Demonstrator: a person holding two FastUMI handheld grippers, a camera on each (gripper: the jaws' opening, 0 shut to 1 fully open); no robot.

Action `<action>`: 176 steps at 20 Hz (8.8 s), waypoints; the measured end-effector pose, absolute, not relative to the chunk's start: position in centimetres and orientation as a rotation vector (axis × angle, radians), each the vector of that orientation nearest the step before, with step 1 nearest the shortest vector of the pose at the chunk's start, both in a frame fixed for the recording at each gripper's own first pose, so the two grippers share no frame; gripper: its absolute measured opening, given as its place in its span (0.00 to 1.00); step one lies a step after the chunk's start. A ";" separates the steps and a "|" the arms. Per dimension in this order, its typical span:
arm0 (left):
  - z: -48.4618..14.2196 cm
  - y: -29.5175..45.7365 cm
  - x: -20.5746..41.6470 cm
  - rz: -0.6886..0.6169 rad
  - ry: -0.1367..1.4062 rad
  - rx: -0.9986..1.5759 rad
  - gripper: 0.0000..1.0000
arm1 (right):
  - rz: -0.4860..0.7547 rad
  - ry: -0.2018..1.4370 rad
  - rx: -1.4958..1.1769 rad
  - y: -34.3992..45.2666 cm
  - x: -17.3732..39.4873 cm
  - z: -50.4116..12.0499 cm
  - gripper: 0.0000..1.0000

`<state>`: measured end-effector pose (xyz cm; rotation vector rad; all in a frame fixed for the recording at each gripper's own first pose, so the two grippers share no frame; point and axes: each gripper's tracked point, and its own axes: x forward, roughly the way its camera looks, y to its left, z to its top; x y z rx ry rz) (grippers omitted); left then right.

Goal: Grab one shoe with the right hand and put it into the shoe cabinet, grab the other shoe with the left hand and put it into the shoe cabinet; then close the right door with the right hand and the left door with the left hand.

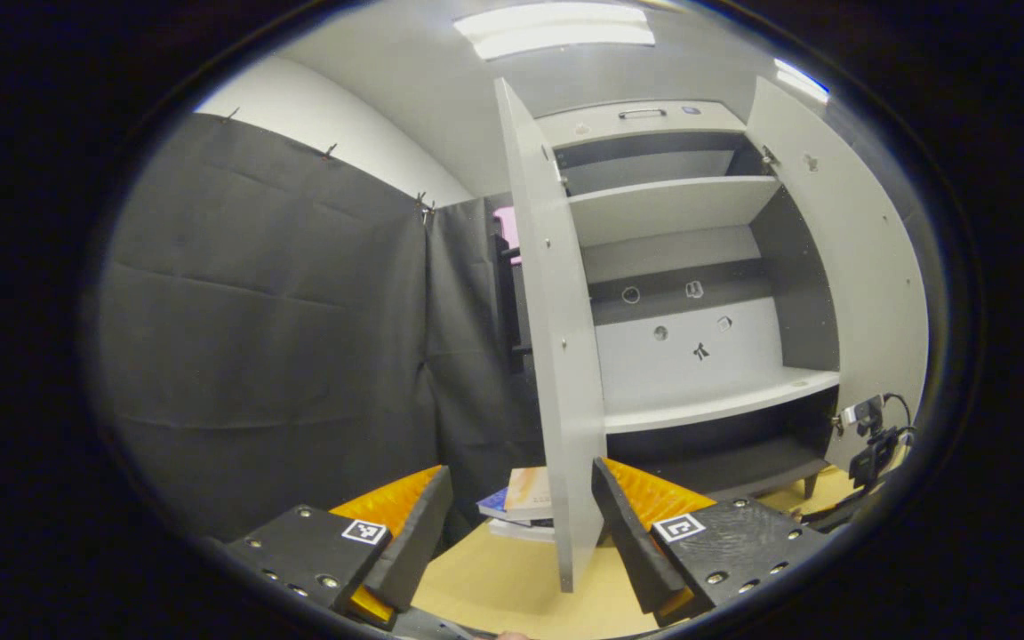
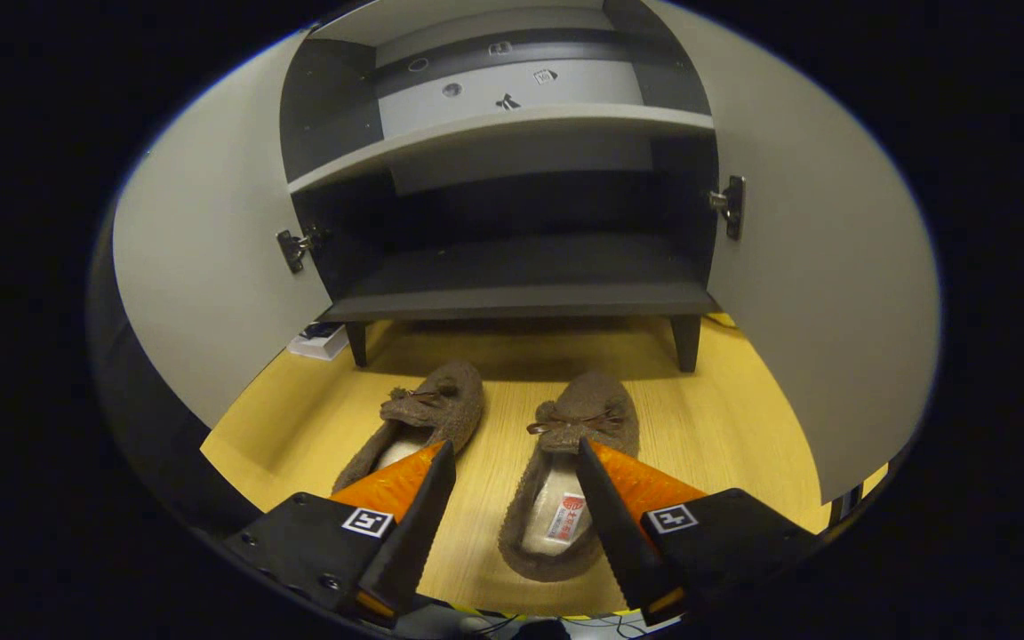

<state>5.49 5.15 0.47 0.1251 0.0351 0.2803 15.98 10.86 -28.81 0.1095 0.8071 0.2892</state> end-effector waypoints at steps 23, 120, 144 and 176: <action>0.3 4.1 6.8 0.260 0.035 0.116 0.92 | 0.261 0.885 0.133 9.8 17.7 -28.4 0.02; -35.1 -14.3 17.3 -0.253 0.901 -0.055 0.08 | 0.215 0.258 -0.002 2.0 15.1 -3.2 1.00; -19.4 -12.1 23.3 -0.164 0.337 -0.280 0.01 | 0.265 0.224 -0.003 2.8 12.6 -1.7 1.00; -8.8 -12.8 41.4 -0.103 0.183 -0.074 0.84 | 0.198 0.223 0.065 -0.8 12.7 -2.6 0.96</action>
